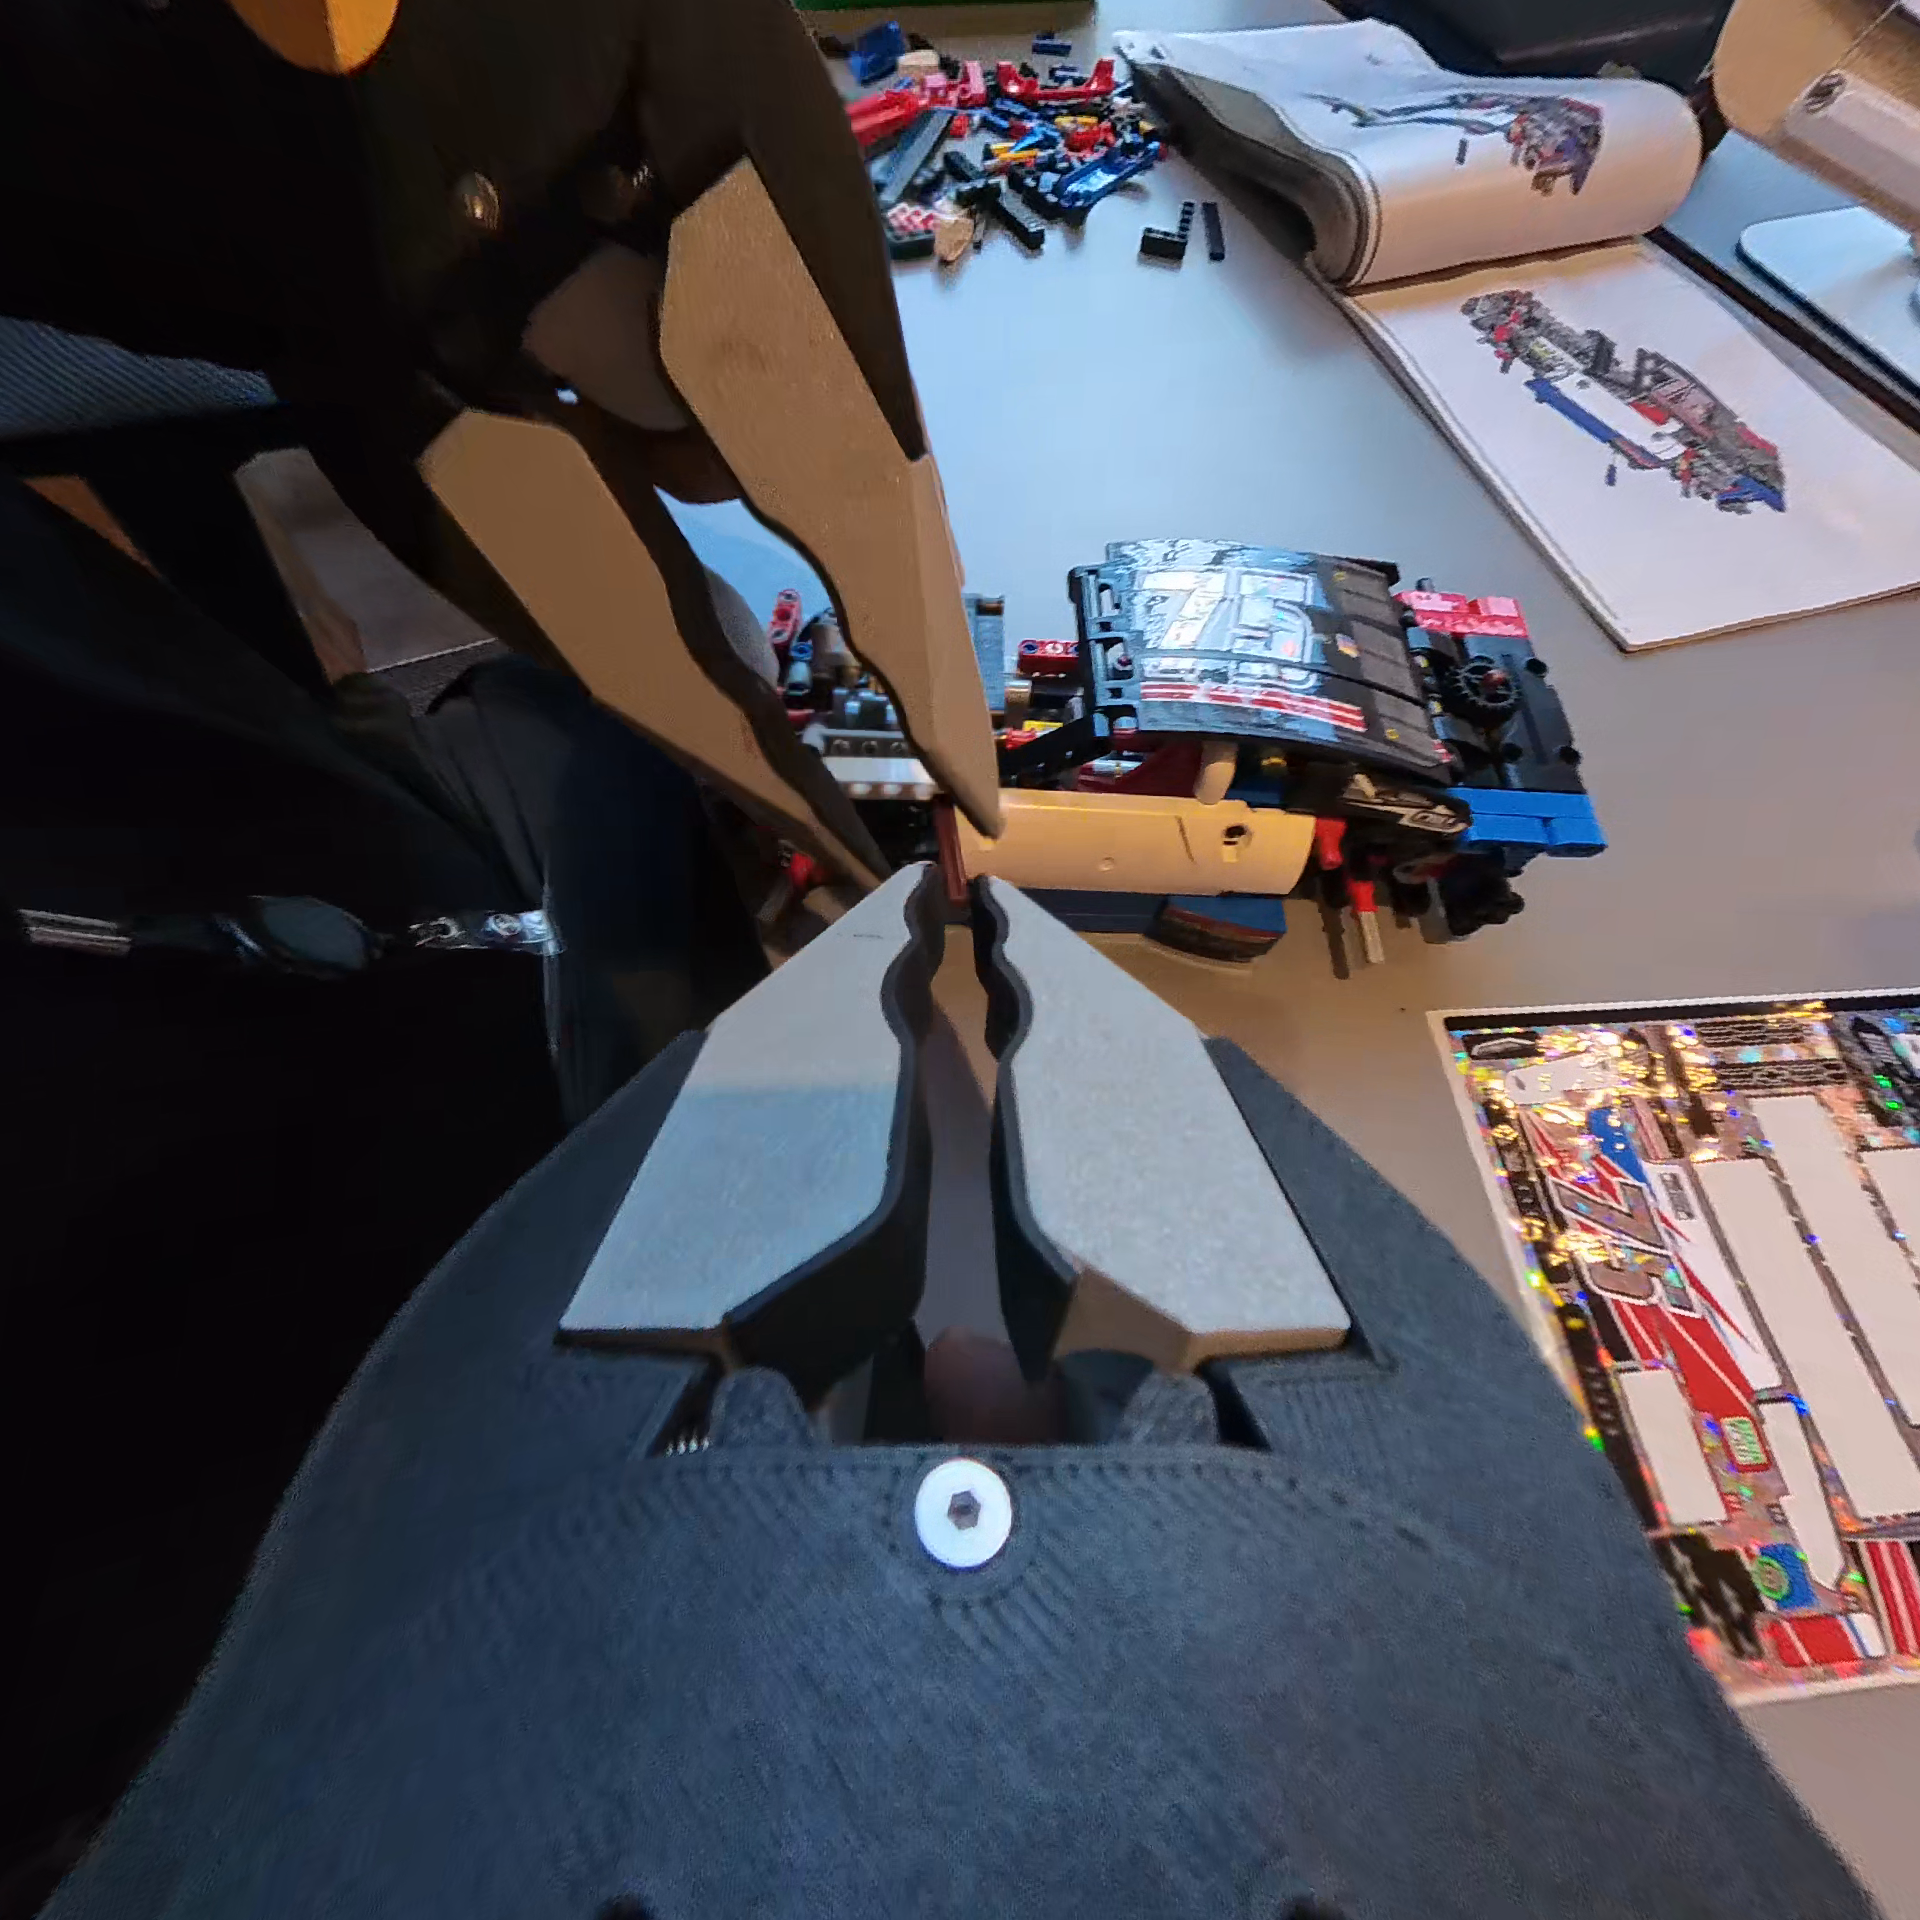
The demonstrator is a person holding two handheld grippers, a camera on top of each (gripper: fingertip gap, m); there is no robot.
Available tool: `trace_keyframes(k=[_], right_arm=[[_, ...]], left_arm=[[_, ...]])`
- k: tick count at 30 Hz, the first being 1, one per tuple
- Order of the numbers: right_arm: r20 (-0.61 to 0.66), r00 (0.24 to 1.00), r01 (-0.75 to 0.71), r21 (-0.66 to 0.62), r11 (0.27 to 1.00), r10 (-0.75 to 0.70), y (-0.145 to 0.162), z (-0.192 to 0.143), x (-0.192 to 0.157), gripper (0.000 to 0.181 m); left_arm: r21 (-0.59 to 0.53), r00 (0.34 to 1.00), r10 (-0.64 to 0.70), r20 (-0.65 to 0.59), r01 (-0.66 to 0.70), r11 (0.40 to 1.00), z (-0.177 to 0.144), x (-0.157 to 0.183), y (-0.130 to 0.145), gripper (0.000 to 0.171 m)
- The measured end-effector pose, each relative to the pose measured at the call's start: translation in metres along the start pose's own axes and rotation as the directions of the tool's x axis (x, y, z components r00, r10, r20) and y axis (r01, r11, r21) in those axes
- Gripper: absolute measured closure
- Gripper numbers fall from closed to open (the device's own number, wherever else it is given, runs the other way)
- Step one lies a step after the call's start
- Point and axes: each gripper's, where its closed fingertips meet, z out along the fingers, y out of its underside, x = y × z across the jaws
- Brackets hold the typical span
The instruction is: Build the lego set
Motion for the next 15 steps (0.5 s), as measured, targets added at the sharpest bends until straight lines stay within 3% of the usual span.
trace_keyframes(k=[6, 15], right_arm=[[0.048, 0.999, -0.017, -0.031, 0.999, 0.018, 0.01, 0.003, -0.011, 0.179], [0.111, 0.991, -0.079, -0.021, 0.997, 0.081, 0.014, 0.003, -0.014, 0.178]], left_arm=[[0.0, 0.996, 0.079, 0.046, -0.079, 0.997, 0.009, 0.009, -0.004, 0.166], [0.005, 0.992, 0.106, 0.066, -0.107, 0.994, 0.013, 0.012, -0.004, 0.163]])
